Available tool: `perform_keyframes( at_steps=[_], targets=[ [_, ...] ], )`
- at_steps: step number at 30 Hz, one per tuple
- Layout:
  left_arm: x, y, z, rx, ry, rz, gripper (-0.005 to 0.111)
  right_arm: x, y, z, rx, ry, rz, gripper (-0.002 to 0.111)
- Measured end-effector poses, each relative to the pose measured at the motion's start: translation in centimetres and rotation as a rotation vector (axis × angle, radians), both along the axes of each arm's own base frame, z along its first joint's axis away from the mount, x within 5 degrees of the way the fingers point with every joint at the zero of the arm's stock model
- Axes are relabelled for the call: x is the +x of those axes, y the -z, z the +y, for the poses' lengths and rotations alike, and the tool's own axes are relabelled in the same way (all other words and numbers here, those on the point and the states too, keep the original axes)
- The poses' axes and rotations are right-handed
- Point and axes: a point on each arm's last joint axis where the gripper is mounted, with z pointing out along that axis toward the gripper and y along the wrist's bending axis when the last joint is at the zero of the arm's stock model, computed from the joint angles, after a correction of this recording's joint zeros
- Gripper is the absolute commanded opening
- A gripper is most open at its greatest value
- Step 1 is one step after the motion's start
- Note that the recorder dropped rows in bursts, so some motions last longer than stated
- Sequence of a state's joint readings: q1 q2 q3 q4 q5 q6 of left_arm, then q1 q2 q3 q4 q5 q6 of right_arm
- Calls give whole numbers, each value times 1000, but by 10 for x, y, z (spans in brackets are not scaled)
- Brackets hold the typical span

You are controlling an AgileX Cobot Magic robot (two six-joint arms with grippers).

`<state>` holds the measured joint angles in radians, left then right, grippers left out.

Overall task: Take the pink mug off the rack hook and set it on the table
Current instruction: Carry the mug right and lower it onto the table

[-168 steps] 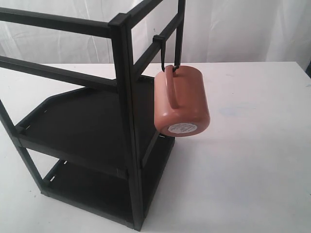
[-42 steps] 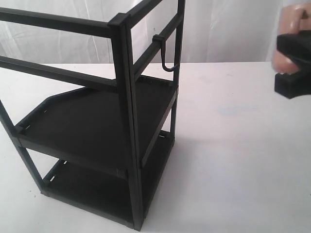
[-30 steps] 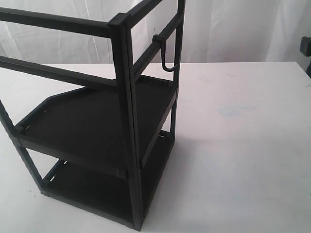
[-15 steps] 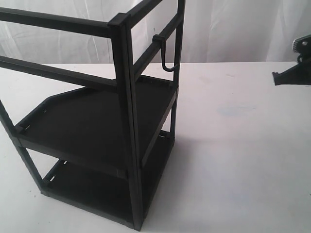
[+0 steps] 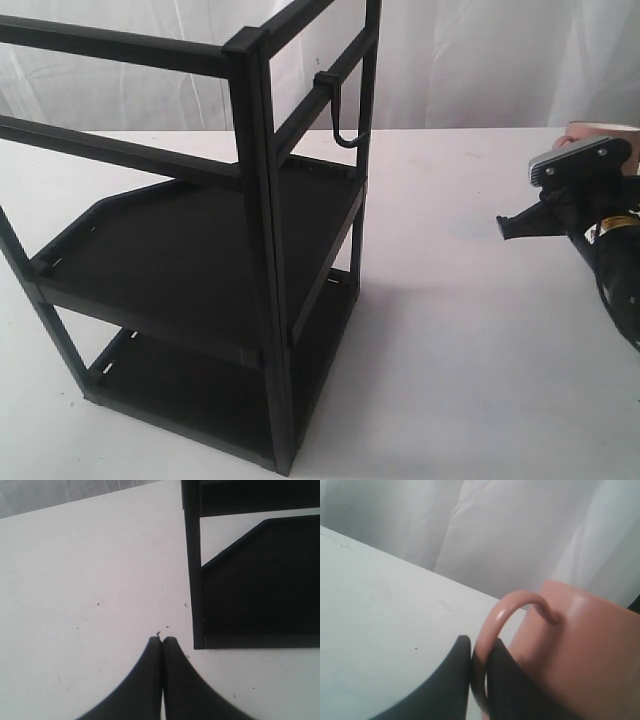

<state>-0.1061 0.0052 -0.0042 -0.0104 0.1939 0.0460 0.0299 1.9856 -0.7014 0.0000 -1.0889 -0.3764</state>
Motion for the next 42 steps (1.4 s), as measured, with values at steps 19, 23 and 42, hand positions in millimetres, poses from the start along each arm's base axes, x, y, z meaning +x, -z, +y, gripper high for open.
perform_keyframes(
  at_steps=[19,23,42],
  targets=[
    [0,0,0,0,0,0,0,10,58,0,-25,-3,59,7],
    [0,0,0,0,0,0,0,14,60,0,-24,2,50,7],
    [0,0,0,0,0,0,0,26,83,1,17,2,39,7]
  ],
)
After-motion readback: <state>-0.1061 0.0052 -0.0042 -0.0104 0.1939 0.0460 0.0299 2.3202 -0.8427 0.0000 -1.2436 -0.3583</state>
